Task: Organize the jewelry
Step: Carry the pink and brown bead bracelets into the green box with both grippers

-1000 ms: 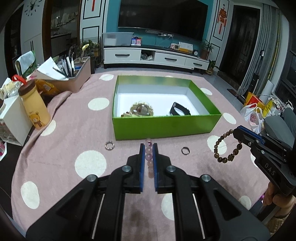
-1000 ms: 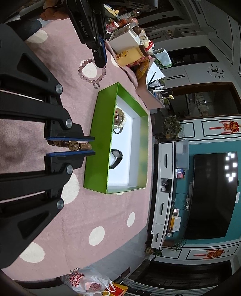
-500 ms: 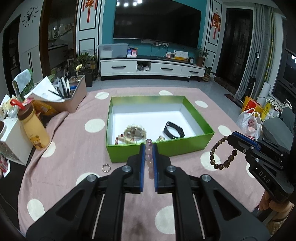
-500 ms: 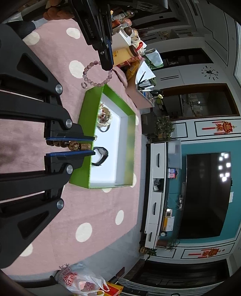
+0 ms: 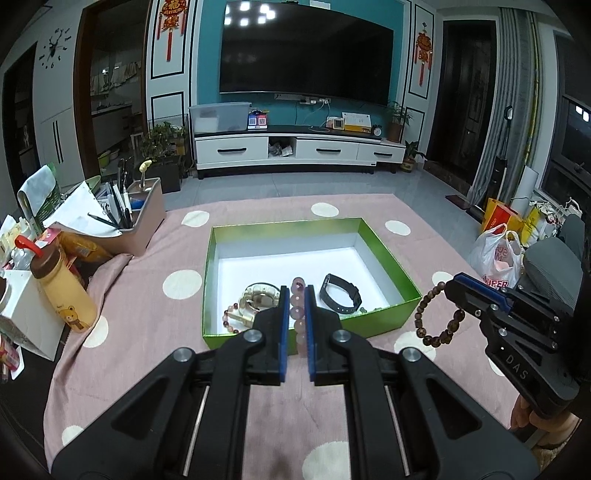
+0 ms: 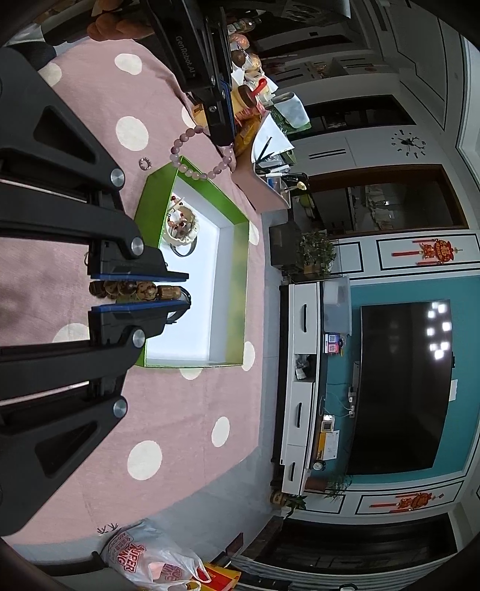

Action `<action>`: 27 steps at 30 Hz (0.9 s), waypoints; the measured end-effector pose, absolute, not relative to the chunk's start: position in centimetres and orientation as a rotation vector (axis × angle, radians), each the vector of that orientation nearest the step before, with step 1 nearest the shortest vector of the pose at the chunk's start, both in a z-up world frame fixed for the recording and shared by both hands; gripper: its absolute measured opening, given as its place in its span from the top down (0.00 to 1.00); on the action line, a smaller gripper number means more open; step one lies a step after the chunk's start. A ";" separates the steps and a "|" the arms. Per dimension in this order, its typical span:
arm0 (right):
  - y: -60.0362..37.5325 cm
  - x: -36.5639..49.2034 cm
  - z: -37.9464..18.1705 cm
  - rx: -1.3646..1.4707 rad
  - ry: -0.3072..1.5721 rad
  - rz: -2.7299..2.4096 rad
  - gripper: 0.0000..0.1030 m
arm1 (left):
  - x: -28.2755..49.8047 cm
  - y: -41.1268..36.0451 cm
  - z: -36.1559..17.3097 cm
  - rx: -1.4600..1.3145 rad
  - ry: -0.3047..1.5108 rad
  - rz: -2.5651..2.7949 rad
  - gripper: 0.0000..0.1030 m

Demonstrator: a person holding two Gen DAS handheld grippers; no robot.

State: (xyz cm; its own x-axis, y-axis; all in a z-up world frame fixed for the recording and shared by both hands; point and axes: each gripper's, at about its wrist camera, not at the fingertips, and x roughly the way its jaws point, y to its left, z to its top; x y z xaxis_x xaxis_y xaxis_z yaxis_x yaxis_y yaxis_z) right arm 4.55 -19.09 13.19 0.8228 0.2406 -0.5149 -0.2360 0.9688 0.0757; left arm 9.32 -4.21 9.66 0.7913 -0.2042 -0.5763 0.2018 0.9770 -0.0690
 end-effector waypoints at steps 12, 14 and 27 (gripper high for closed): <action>-20.0 7.7 13.3 0.025 0.561 0.254 0.91 | 13.2 -4.6 10.2 -0.034 0.635 -0.223 0.93; -20.2 8.4 13.3 0.032 0.567 0.257 0.91 | 14.2 -4.5 10.4 -0.045 0.638 -0.223 0.93; -20.8 13.6 11.9 0.110 0.637 0.262 0.91 | 20.6 -5.3 8.3 -0.026 0.711 -0.200 0.93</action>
State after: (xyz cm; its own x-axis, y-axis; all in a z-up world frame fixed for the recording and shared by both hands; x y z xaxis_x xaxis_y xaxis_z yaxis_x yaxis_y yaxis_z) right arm 13.57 -20.80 11.89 0.7721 0.2744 -0.5732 -0.2074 0.9614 0.1809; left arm 20.58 -5.31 8.26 0.7396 -0.1916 -0.6452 0.1738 0.9805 -0.0920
